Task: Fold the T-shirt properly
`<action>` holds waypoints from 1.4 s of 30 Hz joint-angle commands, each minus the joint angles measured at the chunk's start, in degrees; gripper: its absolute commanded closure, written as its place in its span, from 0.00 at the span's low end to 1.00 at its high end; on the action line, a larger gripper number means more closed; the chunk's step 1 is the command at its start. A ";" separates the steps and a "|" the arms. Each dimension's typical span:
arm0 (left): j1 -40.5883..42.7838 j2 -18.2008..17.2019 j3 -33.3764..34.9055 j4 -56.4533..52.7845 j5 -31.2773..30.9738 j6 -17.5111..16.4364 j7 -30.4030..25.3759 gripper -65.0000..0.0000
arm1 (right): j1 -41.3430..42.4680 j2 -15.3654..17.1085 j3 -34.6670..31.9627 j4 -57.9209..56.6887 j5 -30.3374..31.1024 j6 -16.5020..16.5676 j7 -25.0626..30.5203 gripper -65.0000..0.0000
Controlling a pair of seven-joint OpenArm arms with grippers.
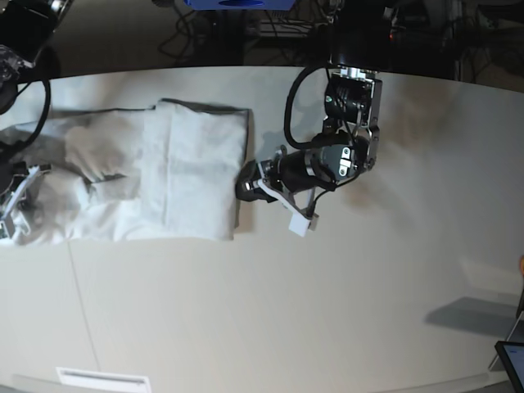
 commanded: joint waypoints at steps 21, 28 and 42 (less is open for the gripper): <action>-1.66 1.68 -0.02 0.91 -1.37 -0.68 -0.68 1.00 | -1.80 -2.74 -9.86 7.17 -2.69 -0.09 0.84 1.00; -1.66 2.39 -0.10 0.91 -1.29 -0.68 -0.68 1.00 | -3.03 -2.74 -16.63 7.87 -2.60 -7.21 3.13 1.00; -2.02 2.12 -0.37 -1.99 -1.29 -0.68 -0.86 1.00 | -2.94 -2.83 -28.93 8.40 -2.60 -13.45 3.48 1.00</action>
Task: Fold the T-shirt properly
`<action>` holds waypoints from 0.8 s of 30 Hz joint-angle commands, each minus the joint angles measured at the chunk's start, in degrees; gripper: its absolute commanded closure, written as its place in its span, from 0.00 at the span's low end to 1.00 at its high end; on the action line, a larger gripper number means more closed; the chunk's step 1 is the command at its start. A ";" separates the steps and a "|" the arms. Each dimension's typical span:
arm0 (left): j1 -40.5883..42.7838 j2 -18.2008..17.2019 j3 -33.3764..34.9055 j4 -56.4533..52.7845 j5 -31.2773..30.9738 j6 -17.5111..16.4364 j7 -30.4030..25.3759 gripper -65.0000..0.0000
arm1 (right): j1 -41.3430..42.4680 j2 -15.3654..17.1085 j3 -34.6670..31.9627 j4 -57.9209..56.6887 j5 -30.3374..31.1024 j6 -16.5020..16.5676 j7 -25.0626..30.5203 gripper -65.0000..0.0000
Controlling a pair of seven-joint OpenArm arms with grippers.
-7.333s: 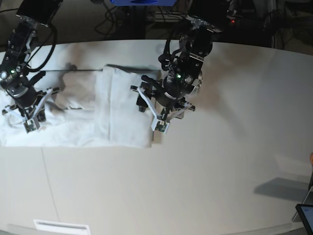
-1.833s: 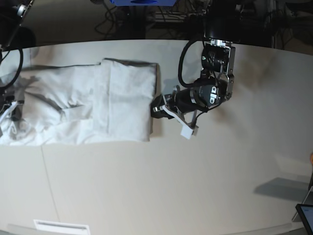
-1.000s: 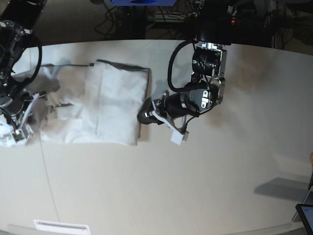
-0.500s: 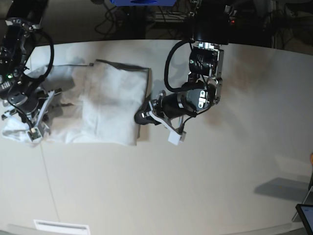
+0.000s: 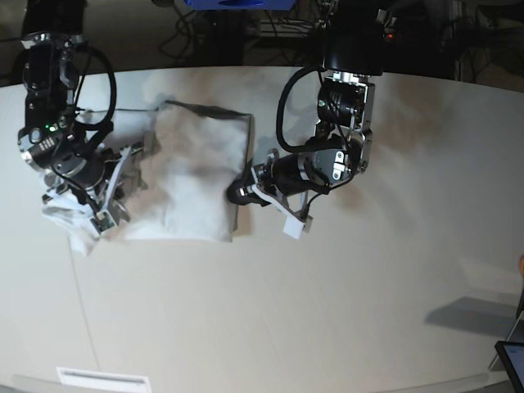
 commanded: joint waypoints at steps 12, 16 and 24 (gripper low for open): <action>-2.11 0.37 0.00 0.68 -1.09 -0.61 -0.23 1.00 | 0.75 -1.02 -4.70 0.90 0.94 -4.01 1.51 1.00; -2.11 0.46 0.00 0.68 -1.09 -0.61 -0.23 1.00 | 0.67 -1.81 -5.14 0.90 0.85 -12.01 1.16 1.00; -1.93 0.37 0.09 0.77 -1.09 -0.61 -0.23 1.00 | 0.93 0.91 -4.70 1.08 0.85 -26.42 1.69 1.00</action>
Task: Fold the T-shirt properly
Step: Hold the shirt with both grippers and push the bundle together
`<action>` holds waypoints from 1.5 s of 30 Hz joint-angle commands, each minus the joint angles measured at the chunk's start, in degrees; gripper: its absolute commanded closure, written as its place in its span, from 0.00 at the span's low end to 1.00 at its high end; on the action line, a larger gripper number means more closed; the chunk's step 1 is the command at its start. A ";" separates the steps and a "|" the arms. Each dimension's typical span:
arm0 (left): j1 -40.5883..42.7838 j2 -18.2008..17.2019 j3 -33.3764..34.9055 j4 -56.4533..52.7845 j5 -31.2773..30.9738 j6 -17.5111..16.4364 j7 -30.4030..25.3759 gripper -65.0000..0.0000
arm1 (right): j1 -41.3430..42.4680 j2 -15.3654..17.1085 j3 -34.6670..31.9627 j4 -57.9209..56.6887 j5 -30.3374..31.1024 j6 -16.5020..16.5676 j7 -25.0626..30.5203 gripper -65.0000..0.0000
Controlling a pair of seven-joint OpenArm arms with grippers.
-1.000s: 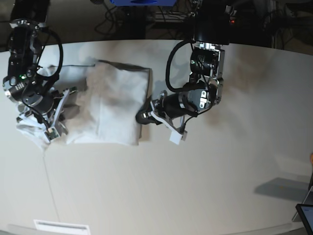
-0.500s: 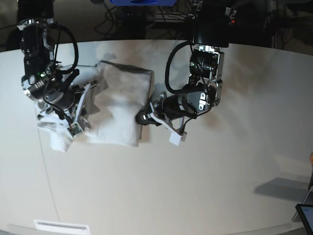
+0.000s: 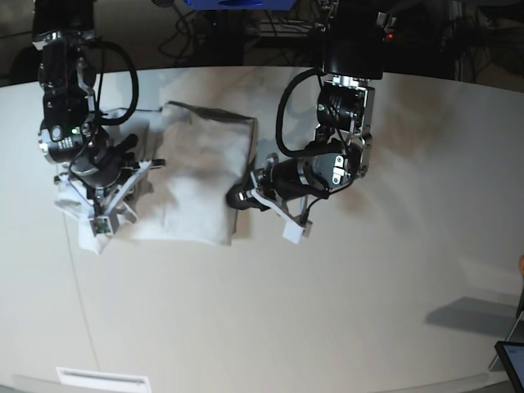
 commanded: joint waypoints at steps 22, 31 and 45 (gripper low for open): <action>-2.09 0.09 0.53 -3.13 -1.20 -0.63 -0.27 1.00 | 3.57 9.04 -16.31 2.11 -0.90 -34.57 3.08 1.00; -2.00 0.62 0.62 -2.95 6.10 -0.63 -0.18 1.00 | 8.49 10.63 -17.37 2.81 -0.90 -34.57 3.25 1.00; -2.97 0.88 0.62 -3.13 6.54 -0.63 -0.18 1.00 | 13.15 10.45 -18.42 2.81 -0.55 -34.57 -4.48 1.00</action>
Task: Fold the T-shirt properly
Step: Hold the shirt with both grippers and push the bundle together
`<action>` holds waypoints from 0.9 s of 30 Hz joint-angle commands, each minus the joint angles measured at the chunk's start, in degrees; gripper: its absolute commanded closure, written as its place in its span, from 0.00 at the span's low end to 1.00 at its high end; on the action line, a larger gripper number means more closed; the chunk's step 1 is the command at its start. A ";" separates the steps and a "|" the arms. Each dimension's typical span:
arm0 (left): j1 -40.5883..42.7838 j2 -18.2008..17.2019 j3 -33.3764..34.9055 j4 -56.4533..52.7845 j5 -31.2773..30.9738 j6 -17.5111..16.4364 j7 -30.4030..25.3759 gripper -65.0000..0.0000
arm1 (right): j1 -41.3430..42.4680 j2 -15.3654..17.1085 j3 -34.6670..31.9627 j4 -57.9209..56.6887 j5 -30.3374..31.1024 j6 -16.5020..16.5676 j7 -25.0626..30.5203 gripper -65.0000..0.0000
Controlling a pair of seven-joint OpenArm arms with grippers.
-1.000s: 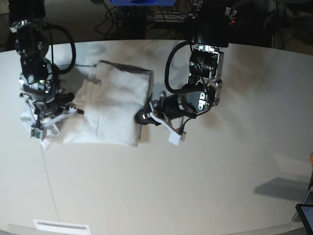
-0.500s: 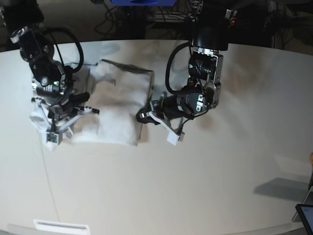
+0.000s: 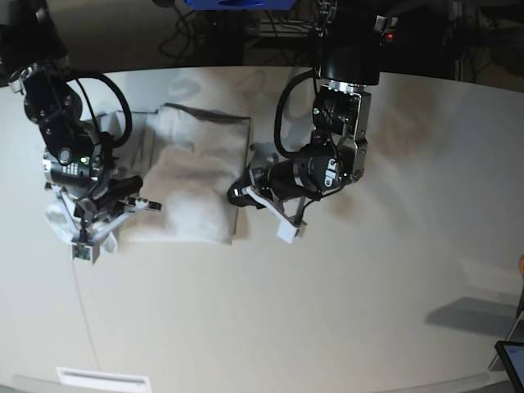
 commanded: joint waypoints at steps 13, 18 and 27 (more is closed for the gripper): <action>-1.20 1.06 0.05 0.77 0.13 0.29 -0.07 1.00 | 1.26 -6.46 -3.25 1.17 -0.15 -0.03 -5.68 1.00; -1.11 1.06 0.05 0.94 -0.13 0.29 -0.07 1.00 | 1.08 -9.01 -3.07 0.91 -0.24 -0.03 -5.15 1.00; -0.76 -0.26 0.05 3.76 -0.13 0.29 0.10 1.00 | -1.11 -9.27 0.27 0.82 -0.33 -0.03 -4.36 0.88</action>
